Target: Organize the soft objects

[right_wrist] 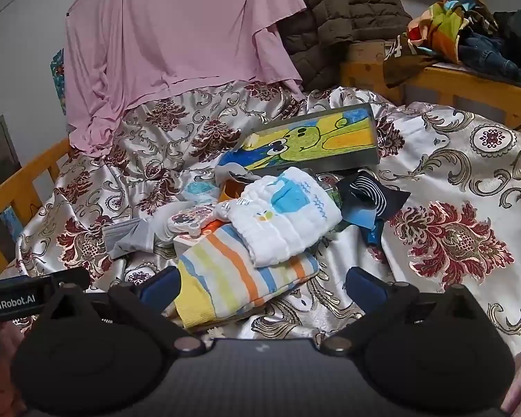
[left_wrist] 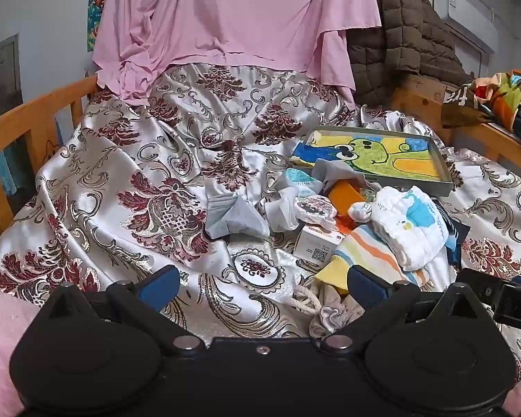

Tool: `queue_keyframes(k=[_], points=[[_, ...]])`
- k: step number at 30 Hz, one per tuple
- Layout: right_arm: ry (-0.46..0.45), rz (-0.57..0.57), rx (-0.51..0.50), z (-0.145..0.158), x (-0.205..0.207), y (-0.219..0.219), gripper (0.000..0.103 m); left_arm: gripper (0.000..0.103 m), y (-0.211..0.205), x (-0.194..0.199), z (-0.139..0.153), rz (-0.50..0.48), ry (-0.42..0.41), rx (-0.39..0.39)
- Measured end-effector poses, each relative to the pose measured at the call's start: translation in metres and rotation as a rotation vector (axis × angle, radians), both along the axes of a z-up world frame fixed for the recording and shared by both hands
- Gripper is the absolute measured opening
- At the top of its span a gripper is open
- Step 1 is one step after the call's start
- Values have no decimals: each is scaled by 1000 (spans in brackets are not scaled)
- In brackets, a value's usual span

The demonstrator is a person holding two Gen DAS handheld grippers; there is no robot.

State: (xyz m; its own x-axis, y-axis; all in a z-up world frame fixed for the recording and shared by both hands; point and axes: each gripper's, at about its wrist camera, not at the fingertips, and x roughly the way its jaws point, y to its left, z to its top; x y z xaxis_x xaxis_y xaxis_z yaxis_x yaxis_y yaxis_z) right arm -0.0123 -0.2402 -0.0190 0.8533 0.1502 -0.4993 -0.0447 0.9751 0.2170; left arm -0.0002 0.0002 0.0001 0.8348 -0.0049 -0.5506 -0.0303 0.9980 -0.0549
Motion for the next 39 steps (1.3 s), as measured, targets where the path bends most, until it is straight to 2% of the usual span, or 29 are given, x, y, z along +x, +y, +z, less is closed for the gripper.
queue_keyframes(k=[39], points=[[4,-4,-5,-1,0,2,103,102,0,0,0,0,9,-1]])
